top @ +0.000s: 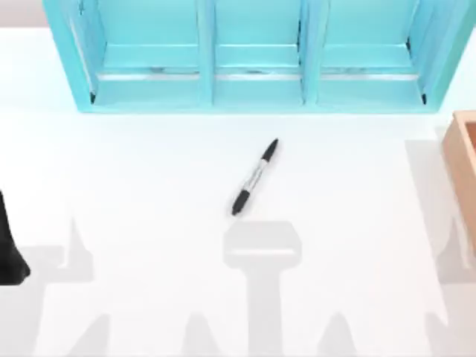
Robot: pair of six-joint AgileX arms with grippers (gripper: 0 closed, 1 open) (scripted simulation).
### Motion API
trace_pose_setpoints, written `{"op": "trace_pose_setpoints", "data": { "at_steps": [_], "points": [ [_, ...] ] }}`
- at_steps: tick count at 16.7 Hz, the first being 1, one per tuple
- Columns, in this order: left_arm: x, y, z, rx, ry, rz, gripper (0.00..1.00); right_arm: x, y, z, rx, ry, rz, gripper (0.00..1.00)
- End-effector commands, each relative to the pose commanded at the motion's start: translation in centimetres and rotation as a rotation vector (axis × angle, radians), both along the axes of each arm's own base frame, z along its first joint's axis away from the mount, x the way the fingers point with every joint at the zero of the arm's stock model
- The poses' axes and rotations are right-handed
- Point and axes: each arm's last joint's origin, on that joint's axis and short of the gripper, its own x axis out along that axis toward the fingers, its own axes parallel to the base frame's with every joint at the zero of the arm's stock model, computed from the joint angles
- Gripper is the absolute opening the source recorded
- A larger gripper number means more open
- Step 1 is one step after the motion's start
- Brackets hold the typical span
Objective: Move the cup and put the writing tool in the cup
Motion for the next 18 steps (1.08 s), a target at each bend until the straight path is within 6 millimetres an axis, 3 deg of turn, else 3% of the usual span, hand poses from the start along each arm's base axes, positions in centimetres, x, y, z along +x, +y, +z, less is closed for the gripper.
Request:
{"op": "trace_pose_setpoints", "data": {
  "at_steps": [5,10,14,18],
  "points": [
    [0.0,0.0,0.0,0.000,0.000,0.000,1.00,0.0,-0.1,1.1,-0.014,0.061,-0.012,1.00],
    [0.0,0.0,0.0,0.000,0.000,0.000,1.00,1.4,-1.0,6.0,-0.067,0.341,-0.068,1.00],
    [0.0,0.0,0.0,0.000,0.000,0.000,1.00,5.4,-2.5,10.2,-0.097,0.685,-0.104,1.00],
    [0.0,0.0,0.0,0.000,0.000,0.000,1.00,11.5,-5.2,12.1,-0.089,1.045,-0.100,1.00]
  ]
}}
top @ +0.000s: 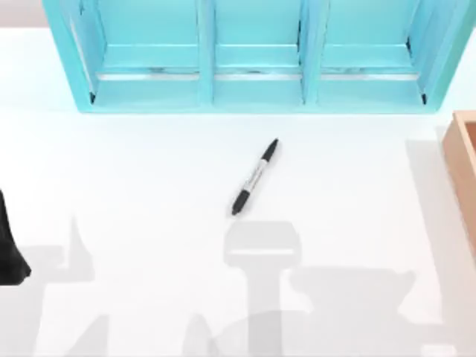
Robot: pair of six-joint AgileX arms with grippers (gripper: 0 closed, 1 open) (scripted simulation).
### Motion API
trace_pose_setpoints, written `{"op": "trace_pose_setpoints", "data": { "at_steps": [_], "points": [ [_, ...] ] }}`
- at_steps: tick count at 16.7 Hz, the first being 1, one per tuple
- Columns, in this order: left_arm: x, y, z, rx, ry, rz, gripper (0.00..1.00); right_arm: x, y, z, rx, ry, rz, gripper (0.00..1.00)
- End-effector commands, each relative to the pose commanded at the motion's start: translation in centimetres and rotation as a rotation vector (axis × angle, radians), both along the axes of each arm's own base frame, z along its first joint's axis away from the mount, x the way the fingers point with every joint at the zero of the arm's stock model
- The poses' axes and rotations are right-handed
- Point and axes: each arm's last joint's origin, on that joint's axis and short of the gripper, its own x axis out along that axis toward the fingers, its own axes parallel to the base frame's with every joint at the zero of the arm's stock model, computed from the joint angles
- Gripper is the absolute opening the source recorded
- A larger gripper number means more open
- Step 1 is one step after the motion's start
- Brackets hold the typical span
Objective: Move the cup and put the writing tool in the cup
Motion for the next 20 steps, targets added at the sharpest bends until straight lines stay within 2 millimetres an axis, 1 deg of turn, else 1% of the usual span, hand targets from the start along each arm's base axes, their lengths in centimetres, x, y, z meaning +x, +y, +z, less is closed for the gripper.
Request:
{"op": "trace_pose_setpoints", "data": {
  "at_steps": [2,4,6,8,11,17,18,20],
  "points": [
    [0.0,0.0,0.0,0.000,0.000,0.000,1.00,3.0,-1.6,-0.1,0.027,0.160,-0.004,1.00],
    [0.0,0.0,0.0,0.000,0.000,0.000,1.00,5.6,-3.3,-0.6,0.059,0.296,-0.005,1.00],
    [0.0,0.0,0.0,0.000,0.000,0.000,1.00,7.5,-4.7,-1.3,0.089,0.402,-0.005,1.00],
    [0.0,0.0,0.0,0.000,0.000,0.000,1.00,8.8,-5.8,-1.8,0.114,0.475,-0.003,1.00],
    [0.0,0.0,0.0,0.000,0.000,0.000,1.00,9.7,-6.7,-2.2,0.133,0.524,-0.002,1.00],
    [0.0,0.0,0.0,0.000,0.000,0.000,1.00,9.8,-6.5,-2.2,0.132,0.524,0.001,1.00],
    [0.0,0.0,0.0,0.000,0.000,0.000,1.00,9.8,-6.6,-2.6,0.133,0.526,0.000,1.00],
    [0.0,0.0,0.0,0.000,0.000,0.000,1.00,9.9,-6.7,-4.3,0.136,0.531,-0.002,1.00]
  ]
}}
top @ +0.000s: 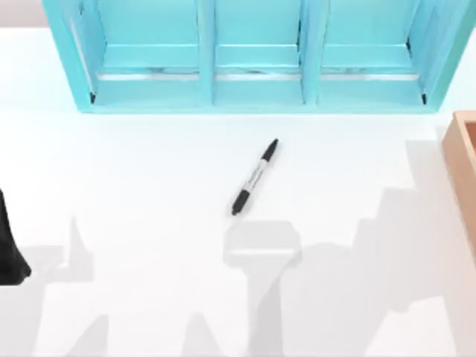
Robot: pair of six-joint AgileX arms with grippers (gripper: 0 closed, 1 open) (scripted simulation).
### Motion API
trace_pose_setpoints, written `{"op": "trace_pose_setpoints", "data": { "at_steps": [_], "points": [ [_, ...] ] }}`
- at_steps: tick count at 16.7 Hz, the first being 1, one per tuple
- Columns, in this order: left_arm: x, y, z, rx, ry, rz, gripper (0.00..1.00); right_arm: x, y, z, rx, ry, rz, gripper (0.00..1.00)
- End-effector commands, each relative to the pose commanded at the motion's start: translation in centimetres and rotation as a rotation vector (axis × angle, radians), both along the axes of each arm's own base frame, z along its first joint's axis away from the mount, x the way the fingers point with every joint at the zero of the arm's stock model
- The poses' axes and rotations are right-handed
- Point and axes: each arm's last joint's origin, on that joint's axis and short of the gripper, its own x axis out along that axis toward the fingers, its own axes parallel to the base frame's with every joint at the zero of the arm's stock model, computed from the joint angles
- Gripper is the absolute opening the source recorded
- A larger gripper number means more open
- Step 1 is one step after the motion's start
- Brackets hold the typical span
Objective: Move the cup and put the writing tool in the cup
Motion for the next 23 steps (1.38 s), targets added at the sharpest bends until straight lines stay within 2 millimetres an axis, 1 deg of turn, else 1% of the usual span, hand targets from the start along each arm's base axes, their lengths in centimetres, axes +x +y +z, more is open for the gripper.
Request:
{"op": "trace_pose_setpoints", "data": {
  "at_steps": [4,6,8,12,23],
  "points": [
    [0.0,0.0,0.0,0.000,0.000,0.000,1.00,0.2,-0.1,-4.9,-0.007,-0.017,0.001,1.00],
    [0.0,0.0,0.0,0.000,0.000,0.000,1.00,0.0,-0.1,-6.9,-0.004,-0.011,0.001,1.00],
    [0.0,0.0,0.0,0.000,0.000,0.000,1.00,-0.2,0.0,-7.9,-0.002,-0.005,0.000,1.00],
    [0.0,0.0,0.0,0.000,0.000,0.000,1.00,-0.2,0.0,-7.9,-0.002,-0.005,0.000,1.00],
    [0.0,0.0,0.0,0.000,0.000,0.000,1.00,-0.2,0.0,-7.9,-0.002,-0.005,0.000,0.17]
  ]
}}
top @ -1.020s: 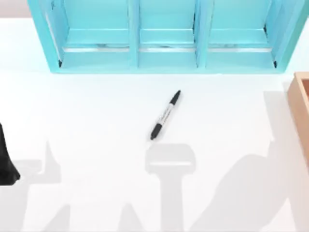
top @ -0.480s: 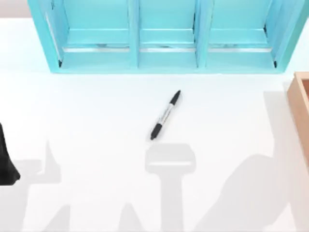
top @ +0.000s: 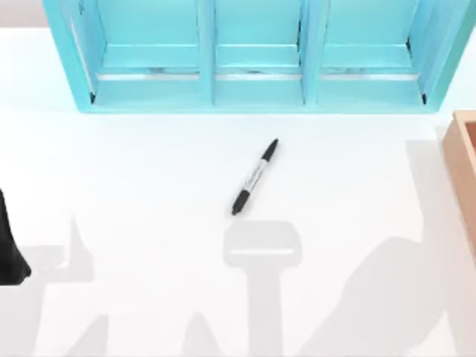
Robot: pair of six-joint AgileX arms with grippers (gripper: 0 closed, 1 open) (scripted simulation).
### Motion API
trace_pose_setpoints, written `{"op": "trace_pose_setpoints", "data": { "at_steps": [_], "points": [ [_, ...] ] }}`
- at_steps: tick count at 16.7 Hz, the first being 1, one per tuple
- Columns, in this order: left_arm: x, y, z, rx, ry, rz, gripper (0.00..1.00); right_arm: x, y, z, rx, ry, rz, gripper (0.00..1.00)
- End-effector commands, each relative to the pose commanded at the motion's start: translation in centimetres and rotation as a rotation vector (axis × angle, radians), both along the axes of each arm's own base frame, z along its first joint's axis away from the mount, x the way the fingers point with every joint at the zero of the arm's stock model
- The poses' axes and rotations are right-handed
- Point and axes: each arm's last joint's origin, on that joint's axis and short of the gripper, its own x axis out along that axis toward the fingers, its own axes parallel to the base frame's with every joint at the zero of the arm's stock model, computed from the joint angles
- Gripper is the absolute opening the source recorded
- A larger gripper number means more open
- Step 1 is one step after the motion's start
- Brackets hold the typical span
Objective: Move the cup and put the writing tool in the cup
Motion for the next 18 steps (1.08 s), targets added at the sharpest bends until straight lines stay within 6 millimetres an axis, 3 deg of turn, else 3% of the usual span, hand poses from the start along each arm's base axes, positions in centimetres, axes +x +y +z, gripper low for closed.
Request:
{"op": "trace_pose_setpoints", "data": {
  "at_steps": [2,3,12,15,18],
  "points": [
    [0.0,0.0,0.0,0.000,0.000,0.000,1.00,0.0,0.0,0.0,0.000,0.000,0.000,0.02],
    [0.0,0.0,0.0,0.000,0.000,0.000,1.00,0.0,0.0,0.0,0.000,0.000,0.000,0.00],
    [0.0,0.0,0.0,0.000,0.000,0.000,1.00,0.1,0.1,0.1,-0.001,-0.002,-0.001,0.00],
    [0.0,0.0,0.0,0.000,0.000,0.000,1.00,1.2,2.0,2.2,-0.005,-0.014,0.001,0.00],
    [0.0,0.0,0.0,0.000,0.000,0.000,1.00,2.2,5.8,5.9,0.001,0.005,0.001,0.00]
  ]
}}
